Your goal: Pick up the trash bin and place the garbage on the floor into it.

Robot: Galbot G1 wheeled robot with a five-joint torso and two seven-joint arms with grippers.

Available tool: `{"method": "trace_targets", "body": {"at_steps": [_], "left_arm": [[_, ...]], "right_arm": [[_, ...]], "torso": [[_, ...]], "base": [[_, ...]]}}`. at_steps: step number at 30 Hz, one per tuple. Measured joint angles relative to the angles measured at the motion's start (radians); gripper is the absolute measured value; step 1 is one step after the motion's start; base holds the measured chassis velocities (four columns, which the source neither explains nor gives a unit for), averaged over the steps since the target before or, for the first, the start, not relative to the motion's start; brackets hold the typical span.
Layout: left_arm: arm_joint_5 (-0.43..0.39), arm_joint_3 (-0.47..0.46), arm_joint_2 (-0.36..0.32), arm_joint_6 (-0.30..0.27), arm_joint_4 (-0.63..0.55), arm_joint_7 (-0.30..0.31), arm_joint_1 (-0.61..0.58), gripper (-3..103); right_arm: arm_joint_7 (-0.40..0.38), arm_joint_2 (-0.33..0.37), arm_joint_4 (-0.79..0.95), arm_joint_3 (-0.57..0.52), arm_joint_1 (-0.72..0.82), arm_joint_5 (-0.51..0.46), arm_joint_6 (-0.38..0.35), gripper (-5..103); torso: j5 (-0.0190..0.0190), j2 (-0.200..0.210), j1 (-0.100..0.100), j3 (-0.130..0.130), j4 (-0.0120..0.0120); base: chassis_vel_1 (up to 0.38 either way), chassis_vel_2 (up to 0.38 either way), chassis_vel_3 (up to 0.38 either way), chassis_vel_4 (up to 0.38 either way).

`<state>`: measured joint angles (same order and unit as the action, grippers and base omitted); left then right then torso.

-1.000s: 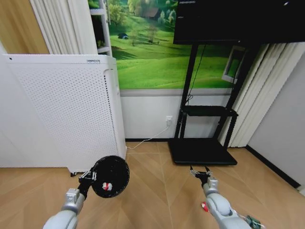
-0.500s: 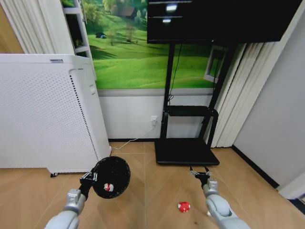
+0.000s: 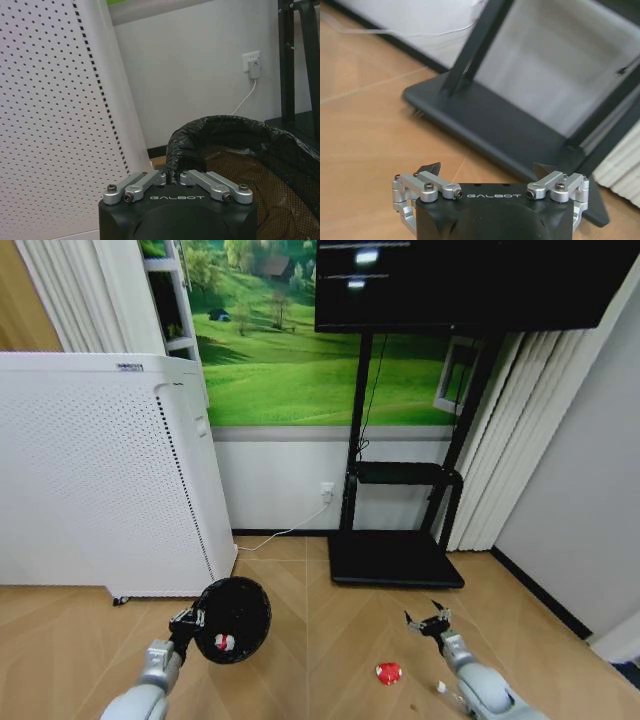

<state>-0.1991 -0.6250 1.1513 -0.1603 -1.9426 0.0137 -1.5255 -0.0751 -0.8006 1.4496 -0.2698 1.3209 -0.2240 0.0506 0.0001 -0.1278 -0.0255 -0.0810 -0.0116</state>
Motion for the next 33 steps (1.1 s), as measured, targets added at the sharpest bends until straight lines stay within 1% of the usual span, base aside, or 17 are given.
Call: {"method": "trace_targets", "body": {"at_steps": [6, 8, 9, 11, 15, 17, 18, 20, 22, 25, 27, 33], "left_arm": [[0.013, 0.035, 0.011, 0.004, 0.008, -0.003, 0.005, 6], [0.021, 0.048, 0.014, 0.009, 0.010, -0.006, 0.005, 6], [0.021, 0.048, 0.014, 0.009, 0.010, -0.006, 0.005, 6], [0.024, 0.052, 0.016, 0.012, 0.011, -0.007, 0.004, 6], [0.025, 0.052, 0.017, 0.013, 0.011, -0.007, 0.002, 6], [0.031, 0.052, 0.020, 0.017, 0.009, -0.008, -0.007, 6], [0.036, 0.052, 0.023, 0.019, 0.009, -0.008, -0.010, 6], [0.040, 0.053, 0.026, 0.019, 0.009, -0.008, -0.011, 6], [0.047, 0.060, 0.033, 0.020, 0.009, -0.008, -0.012, 6], [0.050, 0.063, 0.035, 0.020, 0.011, -0.008, -0.011, 6], [0.052, 0.069, 0.040, 0.020, 0.013, -0.008, -0.006, 6], [0.054, 0.081, 0.048, 0.020, 0.019, -0.007, 0.001, 6]], "right_arm": [[0.026, 0.037, 0.012, 0.046, 0.057, 0.044, 0.021, 100], [0.037, 0.053, 0.016, 0.083, 0.073, 0.070, 0.039, 100], [0.037, 0.053, 0.016, 0.083, 0.073, 0.070, 0.039, 100], [0.039, 0.061, 0.009, 0.132, 0.070, 0.089, 0.051, 100], [0.039, 0.066, -0.001, 0.159, 0.061, 0.095, 0.058, 100], [0.045, 0.078, -0.039, 0.233, 0.021, 0.103, 0.081, 100], [0.048, 0.079, -0.058, 0.259, 0.001, 0.105, 0.086, 100], [0.050, 0.077, -0.070, 0.274, -0.011, 0.106, 0.089, 100], [0.052, 0.063, -0.103, 0.308, -0.039, 0.110, 0.091, 100], [0.053, 0.056, -0.120, 0.324, -0.053, 0.113, 0.092, 100], [0.053, 0.041, -0.163, 0.355, -0.084, 0.125, 0.100, 100], [0.053, 0.012, -0.260, 0.404, -0.148, 0.146, 0.120, 100]], "torso": [[-0.0001, 0.000, 0.000, 0.000, -0.0001], [0.0000, 0.000, 0.000, 0.000, 0.0000], [0.0000, 0.000, 0.000, 0.000, 0.0000], [-0.0001, 0.000, 0.000, 0.000, 0.0001], [0.0001, 0.000, 0.000, 0.000, 0.0000], [-0.0001, 0.000, 0.000, 0.000, 0.0002], [0.0001, 0.000, 0.000, 0.000, 0.0002], [0.0000, 0.000, 0.000, 0.000, 0.0004], [-0.0001, 0.000, 0.000, 0.000, 0.0003], [0.0002, 0.000, 0.000, 0.000, 0.0001], [0.0000, 0.000, 0.000, 0.000, 0.0002], [-0.0002, 0.000, 0.000, 0.000, 0.0002]], "base": [[0.000, 0.000, 0.000, 0.000], [0.000, 0.000, 0.000, 0.000], [0.000, 0.000, 0.000, 0.000], [0.000, 0.000, 0.000, 0.000], [0.000, 0.000, 0.000, 0.000], [0.000, 0.000, 0.000, 0.000], [0.000, 0.000, 0.000, 0.000], [0.000, 0.000, 0.000, 0.000], [0.000, 0.000, 0.000, 0.000], [0.000, 0.000, 0.000, 0.000], [0.000, 0.000, 0.000, 0.000], [0.000, 0.000, 0.000, 0.000]]}}
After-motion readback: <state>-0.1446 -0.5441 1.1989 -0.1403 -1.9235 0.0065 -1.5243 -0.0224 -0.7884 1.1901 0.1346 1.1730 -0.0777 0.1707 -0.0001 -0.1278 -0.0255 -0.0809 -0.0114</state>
